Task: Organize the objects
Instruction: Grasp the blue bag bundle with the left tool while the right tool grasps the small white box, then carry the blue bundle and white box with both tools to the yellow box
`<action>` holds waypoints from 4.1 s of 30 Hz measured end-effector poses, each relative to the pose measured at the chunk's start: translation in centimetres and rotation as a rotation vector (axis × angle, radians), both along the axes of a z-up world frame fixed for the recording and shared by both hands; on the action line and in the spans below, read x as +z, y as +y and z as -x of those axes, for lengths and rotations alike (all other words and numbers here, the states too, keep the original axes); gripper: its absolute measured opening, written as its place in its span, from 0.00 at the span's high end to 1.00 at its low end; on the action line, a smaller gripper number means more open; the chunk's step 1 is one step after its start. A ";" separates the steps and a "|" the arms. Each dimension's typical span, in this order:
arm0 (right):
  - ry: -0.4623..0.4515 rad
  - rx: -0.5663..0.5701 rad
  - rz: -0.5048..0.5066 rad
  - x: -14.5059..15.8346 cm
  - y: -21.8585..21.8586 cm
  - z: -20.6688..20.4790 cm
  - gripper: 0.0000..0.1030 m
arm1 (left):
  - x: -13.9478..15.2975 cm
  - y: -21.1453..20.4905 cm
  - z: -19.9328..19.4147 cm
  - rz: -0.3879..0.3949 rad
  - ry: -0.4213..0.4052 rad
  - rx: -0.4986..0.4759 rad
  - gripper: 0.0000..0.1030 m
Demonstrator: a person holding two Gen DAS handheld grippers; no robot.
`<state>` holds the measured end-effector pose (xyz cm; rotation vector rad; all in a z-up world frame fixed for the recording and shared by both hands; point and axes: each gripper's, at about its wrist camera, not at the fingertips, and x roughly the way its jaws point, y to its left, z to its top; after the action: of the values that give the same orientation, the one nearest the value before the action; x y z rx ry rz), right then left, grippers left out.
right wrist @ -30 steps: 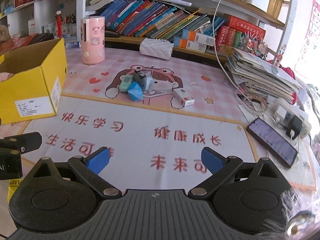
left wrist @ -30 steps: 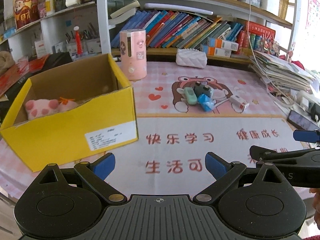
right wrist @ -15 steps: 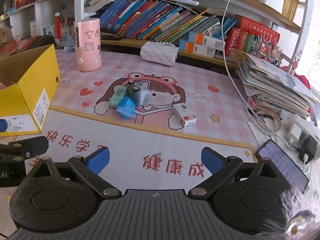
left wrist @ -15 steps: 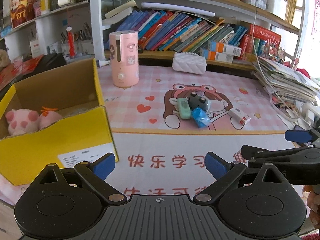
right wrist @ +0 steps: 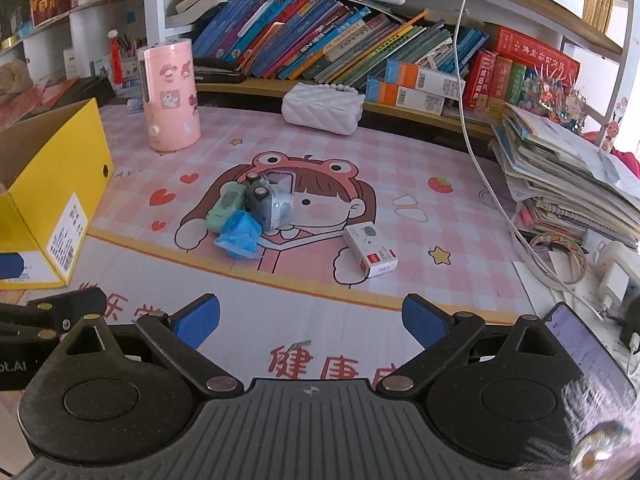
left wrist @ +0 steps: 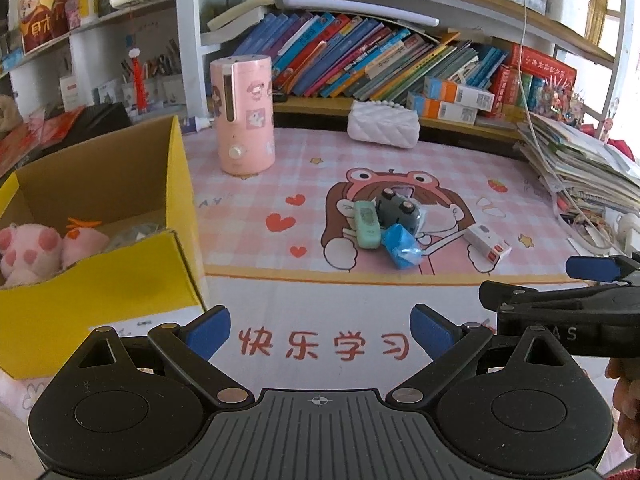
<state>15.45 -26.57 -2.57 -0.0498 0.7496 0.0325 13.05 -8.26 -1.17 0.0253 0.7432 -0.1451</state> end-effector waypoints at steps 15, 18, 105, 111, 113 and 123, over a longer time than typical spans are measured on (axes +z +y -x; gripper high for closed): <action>-0.041 0.007 -0.026 0.4 -1.6 -3.2 0.06 | 0.1 -1.6 -2.9 -0.024 -0.027 -0.008 0.05; -0.048 0.010 -0.035 0.4 -2.0 -4.1 0.07 | -0.2 -2.1 -3.8 -0.035 -0.032 -0.006 0.07; 0.175 0.346 -0.082 -0.5 15.0 11.4 0.73 | 0.2 15.1 14.2 0.164 0.080 0.148 0.71; 0.181 0.368 -0.088 -0.7 17.3 12.6 0.73 | 0.3 17.0 15.7 0.157 0.074 0.163 0.71; 0.183 0.372 -0.090 -0.7 17.8 12.8 0.73 | 0.3 17.5 16.0 0.155 0.072 0.168 0.71; 0.169 0.374 -0.095 -0.6 19.7 13.9 0.73 | 0.7 19.2 16.7 0.147 0.046 0.158 0.71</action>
<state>1.53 -6.89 -3.12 -0.0972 0.8982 0.4328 -3.70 10.95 -0.48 -0.1771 0.7759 -0.0497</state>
